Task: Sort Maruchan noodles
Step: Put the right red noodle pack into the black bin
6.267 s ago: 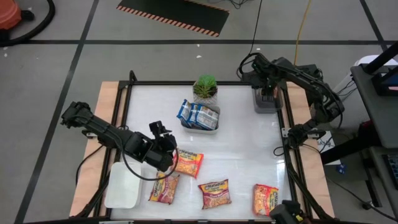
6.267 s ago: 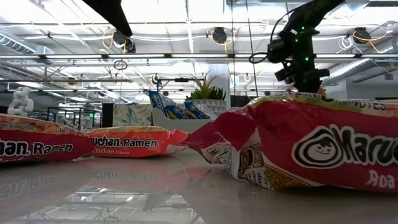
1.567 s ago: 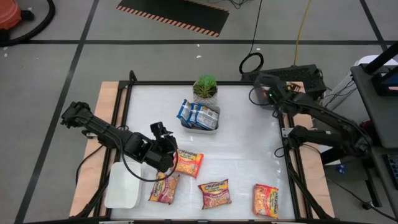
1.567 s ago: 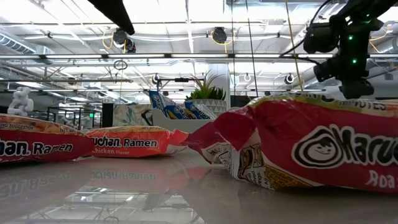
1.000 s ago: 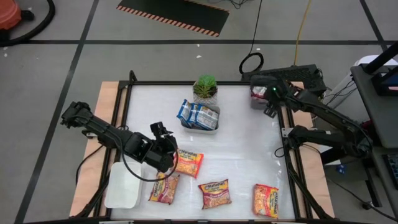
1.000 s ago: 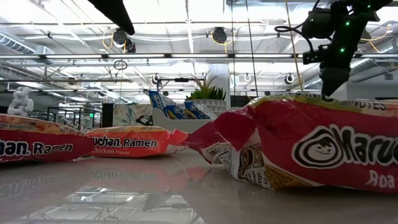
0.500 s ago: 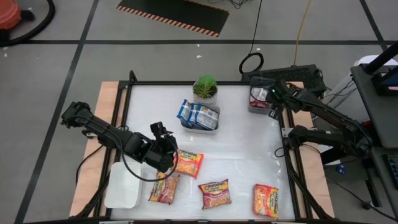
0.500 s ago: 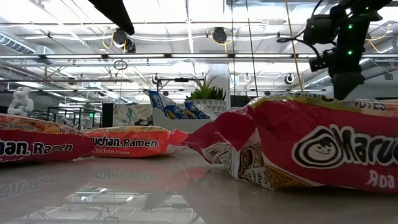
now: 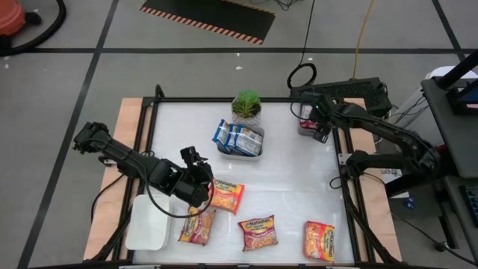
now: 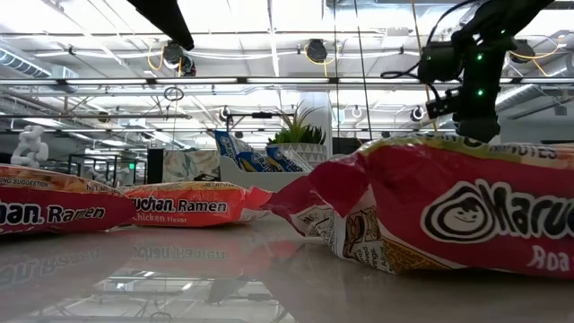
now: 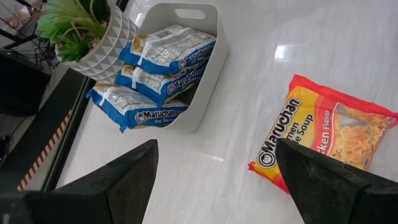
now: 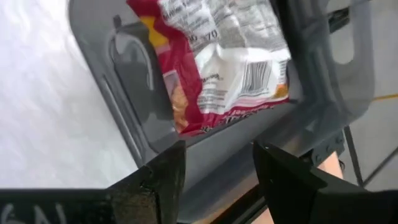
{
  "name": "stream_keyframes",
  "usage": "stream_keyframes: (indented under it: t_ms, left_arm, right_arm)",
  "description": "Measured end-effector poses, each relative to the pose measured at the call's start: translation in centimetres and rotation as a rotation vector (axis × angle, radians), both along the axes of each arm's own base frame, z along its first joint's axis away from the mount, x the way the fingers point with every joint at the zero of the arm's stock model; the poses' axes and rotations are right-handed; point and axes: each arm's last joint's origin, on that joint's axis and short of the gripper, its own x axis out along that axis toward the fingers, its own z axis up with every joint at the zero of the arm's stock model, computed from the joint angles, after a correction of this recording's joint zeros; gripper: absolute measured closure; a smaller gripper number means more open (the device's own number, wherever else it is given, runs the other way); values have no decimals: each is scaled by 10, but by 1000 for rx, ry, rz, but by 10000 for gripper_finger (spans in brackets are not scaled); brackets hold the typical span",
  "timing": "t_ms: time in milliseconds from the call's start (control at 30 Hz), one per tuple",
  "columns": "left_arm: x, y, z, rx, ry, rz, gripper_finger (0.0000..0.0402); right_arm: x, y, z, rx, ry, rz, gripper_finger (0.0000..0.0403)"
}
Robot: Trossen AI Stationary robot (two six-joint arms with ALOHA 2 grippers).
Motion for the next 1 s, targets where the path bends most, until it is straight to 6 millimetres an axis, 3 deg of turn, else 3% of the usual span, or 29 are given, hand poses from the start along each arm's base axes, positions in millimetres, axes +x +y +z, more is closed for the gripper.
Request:
stream_keyframes:
  t_ms: [467, 767, 1000]
  left_arm:
    - [0, 0, 0, 2, 2, -2, 73]
    - [0, 0, 0, 0, 1, 0, 73]
    - [0, 0, 0, -2, -1, 3, 73]
  right_arm:
    - [-5, -6, -4, -136, 263, -53, 222]
    - [-3, 0, -2, -15, 59, -57, 222]
    - [-7, 3, -4, 22, 98, -75, 222]
